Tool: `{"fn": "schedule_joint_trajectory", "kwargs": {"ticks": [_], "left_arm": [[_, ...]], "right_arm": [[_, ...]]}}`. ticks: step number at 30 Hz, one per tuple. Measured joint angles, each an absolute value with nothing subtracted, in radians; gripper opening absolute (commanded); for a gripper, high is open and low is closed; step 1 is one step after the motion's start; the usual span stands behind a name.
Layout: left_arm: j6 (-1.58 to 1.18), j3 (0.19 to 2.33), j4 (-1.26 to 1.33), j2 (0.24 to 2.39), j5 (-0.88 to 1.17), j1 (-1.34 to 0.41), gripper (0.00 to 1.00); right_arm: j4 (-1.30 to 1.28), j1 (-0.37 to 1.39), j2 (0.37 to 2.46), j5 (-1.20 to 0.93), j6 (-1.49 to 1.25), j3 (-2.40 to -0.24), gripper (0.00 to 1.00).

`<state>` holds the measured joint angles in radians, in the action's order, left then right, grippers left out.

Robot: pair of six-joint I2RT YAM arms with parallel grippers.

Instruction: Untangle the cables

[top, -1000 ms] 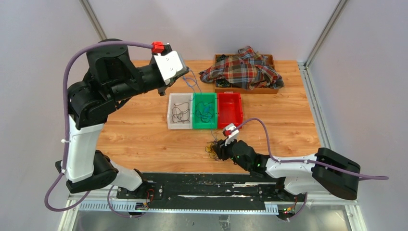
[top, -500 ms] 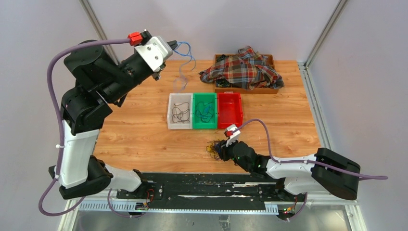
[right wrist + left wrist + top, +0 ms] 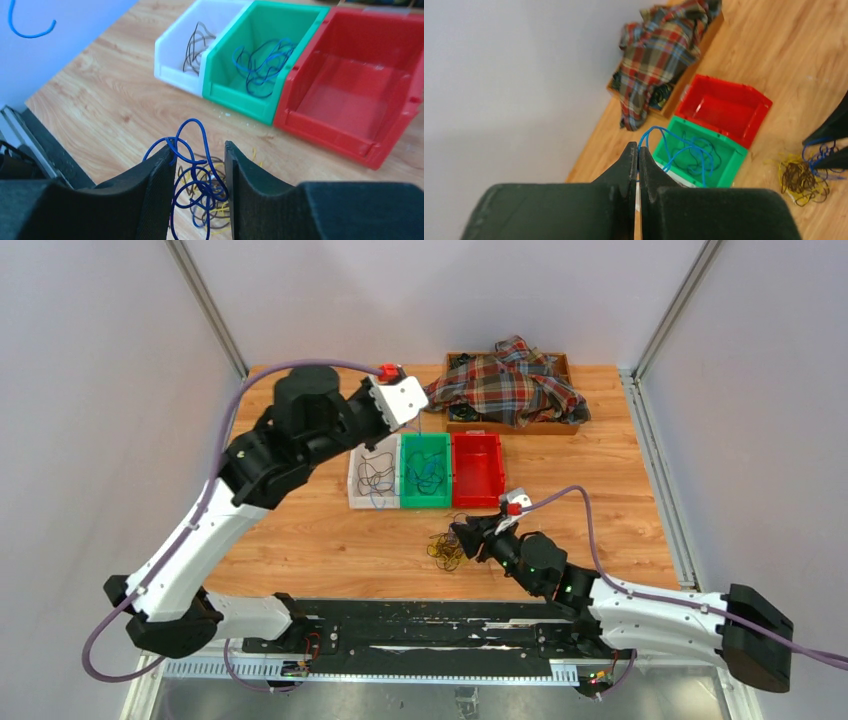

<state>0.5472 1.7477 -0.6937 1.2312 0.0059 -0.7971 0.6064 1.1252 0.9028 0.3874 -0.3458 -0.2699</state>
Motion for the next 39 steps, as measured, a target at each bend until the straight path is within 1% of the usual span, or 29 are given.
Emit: {"fn": "schedule_joint_trajectory", "kwargs": {"ticks": [5, 9, 17, 18, 22, 27, 32, 39], "left_arm": [[0.546, 1.622, -0.667, 1.263, -0.019, -0.798, 0.01], [0.546, 1.609, -0.645, 1.302, -0.031, -0.798, 0.01], [0.580, 1.596, -0.571, 1.417, -0.065, -0.798, 0.00], [0.586, 1.590, -0.563, 1.436, -0.071, -0.797, 0.00], [0.597, 1.585, -0.537, 1.516, -0.078, -0.782, 0.01], [0.604, 1.570, -0.493, 1.600, -0.091, -0.753, 0.00], [0.610, 1.547, -0.435, 1.665, -0.101, -0.727, 0.01], [0.649, 1.418, -0.328, 1.678, -0.120, -0.709, 0.00]], "right_arm": [[0.550, 1.124, 0.772, 0.443, -0.333, -0.270, 0.34], [0.490, 1.119, 0.709, 0.472, -0.326, -0.275, 0.28], [0.410, 1.105, 0.657, 0.517, -0.321, -0.300, 0.24], [0.403, 1.105, 0.652, 0.524, -0.320, -0.300, 0.25], [0.356, 1.099, 0.638, 0.552, -0.319, -0.306, 0.40], [0.268, 1.099, 0.634, 0.603, -0.329, -0.326, 0.50], [0.172, 1.099, 0.671, 0.663, -0.365, -0.366, 0.51], [0.054, 1.095, 0.716, 0.712, -0.448, -0.375, 0.54]]}}
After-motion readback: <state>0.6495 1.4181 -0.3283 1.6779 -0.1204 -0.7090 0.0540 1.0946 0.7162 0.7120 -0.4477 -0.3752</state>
